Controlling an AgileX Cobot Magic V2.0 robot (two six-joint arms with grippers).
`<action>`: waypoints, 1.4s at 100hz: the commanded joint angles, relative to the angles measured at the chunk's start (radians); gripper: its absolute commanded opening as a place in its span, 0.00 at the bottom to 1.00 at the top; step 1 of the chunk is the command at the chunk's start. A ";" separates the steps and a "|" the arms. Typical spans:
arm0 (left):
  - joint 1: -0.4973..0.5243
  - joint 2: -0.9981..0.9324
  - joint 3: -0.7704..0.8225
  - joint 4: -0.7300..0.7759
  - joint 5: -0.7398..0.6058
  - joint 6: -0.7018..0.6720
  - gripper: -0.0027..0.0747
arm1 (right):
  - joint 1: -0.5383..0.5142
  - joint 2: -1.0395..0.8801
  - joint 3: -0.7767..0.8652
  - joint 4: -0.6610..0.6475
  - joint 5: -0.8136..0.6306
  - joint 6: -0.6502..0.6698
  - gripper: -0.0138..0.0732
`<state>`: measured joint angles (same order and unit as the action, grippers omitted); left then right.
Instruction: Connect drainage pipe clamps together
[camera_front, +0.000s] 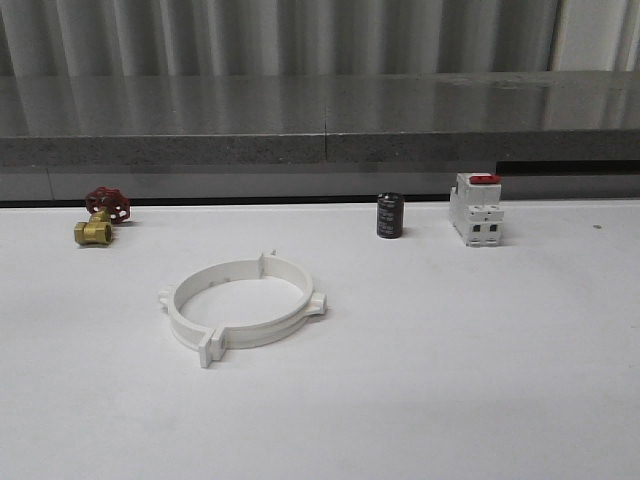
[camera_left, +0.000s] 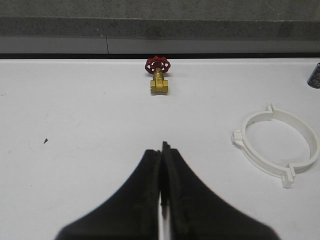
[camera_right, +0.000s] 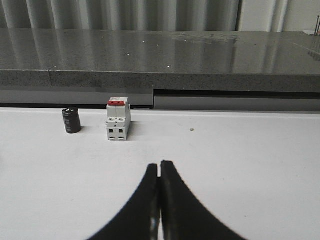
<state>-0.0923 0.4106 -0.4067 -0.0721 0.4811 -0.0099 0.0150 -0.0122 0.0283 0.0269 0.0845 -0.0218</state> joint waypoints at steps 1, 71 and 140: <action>0.003 0.007 -0.027 -0.009 -0.082 -0.002 0.01 | 0.002 -0.016 -0.019 0.005 -0.085 -0.008 0.08; 0.003 -0.016 -0.009 0.008 -0.100 -0.002 0.01 | 0.002 -0.016 -0.019 0.005 -0.085 -0.008 0.08; 0.024 -0.443 0.438 0.221 -0.435 -0.167 0.01 | 0.002 -0.016 -0.019 0.005 -0.085 -0.008 0.08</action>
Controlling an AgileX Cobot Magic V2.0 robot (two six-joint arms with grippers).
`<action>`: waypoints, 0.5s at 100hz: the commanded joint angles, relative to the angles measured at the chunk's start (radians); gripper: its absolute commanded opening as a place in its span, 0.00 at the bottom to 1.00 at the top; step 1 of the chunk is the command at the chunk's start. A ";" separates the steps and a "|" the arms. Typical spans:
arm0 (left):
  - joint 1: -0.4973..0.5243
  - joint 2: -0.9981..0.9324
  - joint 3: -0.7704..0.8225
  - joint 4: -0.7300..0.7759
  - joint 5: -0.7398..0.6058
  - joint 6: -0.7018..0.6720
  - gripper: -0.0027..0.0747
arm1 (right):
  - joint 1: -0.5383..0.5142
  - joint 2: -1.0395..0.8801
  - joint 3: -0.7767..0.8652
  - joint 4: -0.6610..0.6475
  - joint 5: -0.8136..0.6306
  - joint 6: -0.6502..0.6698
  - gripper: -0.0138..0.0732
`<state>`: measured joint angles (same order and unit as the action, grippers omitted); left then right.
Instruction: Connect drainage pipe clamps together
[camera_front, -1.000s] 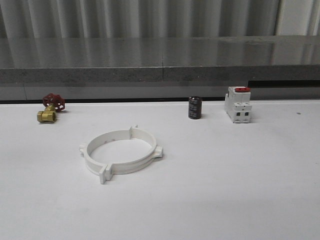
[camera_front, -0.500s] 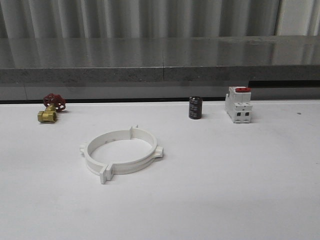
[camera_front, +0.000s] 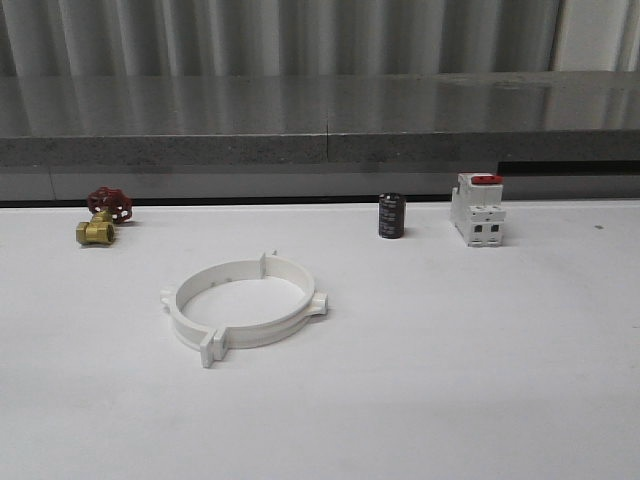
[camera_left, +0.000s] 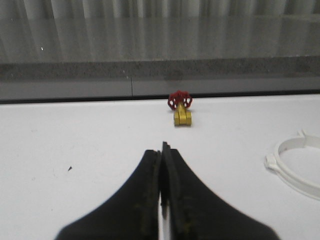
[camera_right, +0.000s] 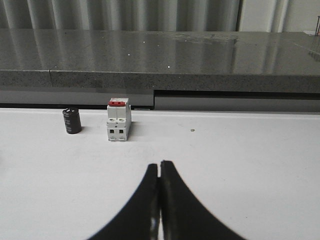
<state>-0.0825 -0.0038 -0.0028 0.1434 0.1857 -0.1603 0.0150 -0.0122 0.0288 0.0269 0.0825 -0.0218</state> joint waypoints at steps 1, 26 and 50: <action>0.016 -0.029 0.034 0.005 -0.150 -0.016 0.01 | 0.002 -0.016 -0.020 0.005 -0.082 -0.008 0.08; 0.065 -0.033 0.046 0.008 -0.214 -0.016 0.01 | 0.002 -0.016 -0.020 0.005 -0.082 -0.008 0.08; 0.073 -0.033 0.046 0.004 -0.214 -0.016 0.01 | 0.002 -0.016 -0.020 0.005 -0.082 -0.008 0.08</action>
